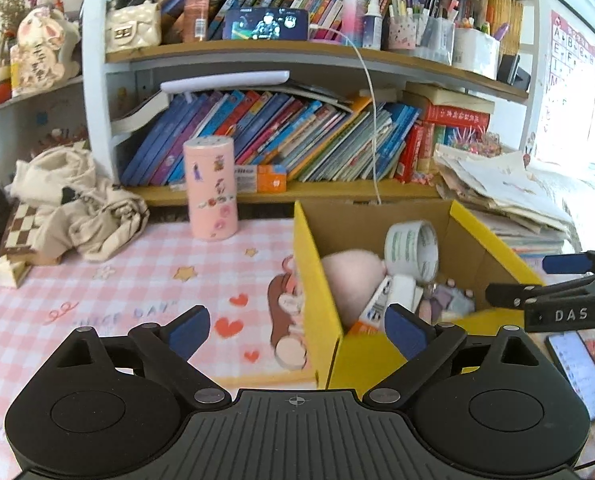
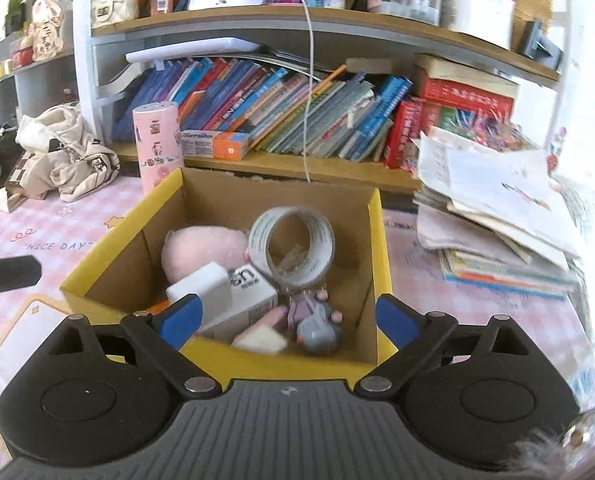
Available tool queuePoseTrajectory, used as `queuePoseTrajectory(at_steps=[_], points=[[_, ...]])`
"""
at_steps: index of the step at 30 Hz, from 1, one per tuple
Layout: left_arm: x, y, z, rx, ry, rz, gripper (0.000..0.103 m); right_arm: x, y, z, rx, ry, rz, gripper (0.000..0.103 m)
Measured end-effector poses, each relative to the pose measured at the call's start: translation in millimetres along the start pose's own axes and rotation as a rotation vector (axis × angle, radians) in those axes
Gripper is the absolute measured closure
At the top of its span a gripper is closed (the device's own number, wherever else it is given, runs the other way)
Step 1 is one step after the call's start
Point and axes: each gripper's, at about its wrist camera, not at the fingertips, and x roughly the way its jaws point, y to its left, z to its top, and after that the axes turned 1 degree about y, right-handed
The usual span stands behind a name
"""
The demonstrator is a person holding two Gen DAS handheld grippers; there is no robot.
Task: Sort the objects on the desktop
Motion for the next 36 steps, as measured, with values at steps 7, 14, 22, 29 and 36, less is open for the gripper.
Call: queuePoseTrajectory(at_steps=[7,14,22,29,36], points=[[-26,10,-27,0.016,0.028,0.02,0.003,-25,23,-29,0.02,0.028,-0.033,0.006],[-43,23,-54,0.012,0.085,0.062,0.003,-43,47,-58,0.093,0.073,-0.052,0.005],[-62,43,-67,-0.009,0.075,0.073,0.002,-57,77,-83,0.159,0.12,-0.067,0.005],[-71,58,-77,-0.018,0.088,0.049,0.0,-63,106,-85,0.107,0.114,-0.076,0.002],[-76,67,-82,-0.008,0.095,0.042,0.0,-64,124,-87,0.084,0.121,-0.071,0.0]])
